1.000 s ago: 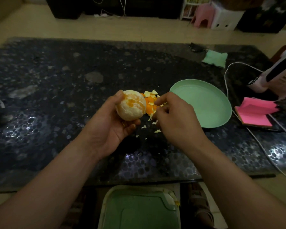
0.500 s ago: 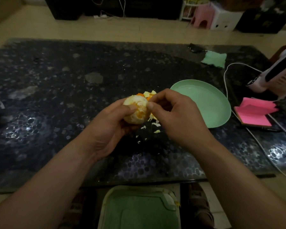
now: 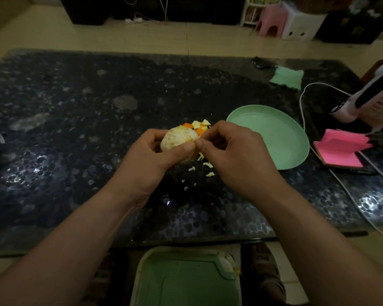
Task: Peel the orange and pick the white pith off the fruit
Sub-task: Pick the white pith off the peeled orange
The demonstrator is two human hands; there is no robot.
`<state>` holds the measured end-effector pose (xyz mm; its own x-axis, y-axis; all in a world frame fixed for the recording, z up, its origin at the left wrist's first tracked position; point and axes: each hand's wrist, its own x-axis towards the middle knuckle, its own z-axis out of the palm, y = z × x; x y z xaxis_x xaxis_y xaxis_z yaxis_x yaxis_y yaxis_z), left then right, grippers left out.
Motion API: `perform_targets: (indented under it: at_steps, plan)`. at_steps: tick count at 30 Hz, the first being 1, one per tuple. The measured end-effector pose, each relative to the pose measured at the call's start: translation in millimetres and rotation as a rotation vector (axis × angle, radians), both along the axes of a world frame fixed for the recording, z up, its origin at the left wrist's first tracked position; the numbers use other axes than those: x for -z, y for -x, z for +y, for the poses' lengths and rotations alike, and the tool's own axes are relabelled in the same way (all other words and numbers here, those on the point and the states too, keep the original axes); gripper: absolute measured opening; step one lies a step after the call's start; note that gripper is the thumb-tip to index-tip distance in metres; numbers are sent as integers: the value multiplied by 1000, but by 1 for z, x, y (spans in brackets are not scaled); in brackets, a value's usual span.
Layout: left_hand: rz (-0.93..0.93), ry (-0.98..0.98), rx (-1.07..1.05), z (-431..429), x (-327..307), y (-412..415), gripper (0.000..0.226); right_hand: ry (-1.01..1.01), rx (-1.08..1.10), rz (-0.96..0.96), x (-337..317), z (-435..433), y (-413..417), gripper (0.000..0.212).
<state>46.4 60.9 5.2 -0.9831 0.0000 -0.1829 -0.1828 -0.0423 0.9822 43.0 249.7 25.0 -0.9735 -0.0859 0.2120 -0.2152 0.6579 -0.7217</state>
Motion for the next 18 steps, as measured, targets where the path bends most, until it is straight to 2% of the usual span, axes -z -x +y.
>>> perform_targets:
  at_steps: [6, 12, 18]
  plan:
    - [15, -9, -10, 1, 1, 0, 69, -26, 14, 21, 1, -1, 1, 8]
    - [10, -32, -12, 2, 5, -1, 65, -91, 50, 159, 5, -6, 0, 11]
    - [-20, -93, -4, 3, 3, 1, 61, 16, -6, 33, 1, 1, -1, 9]
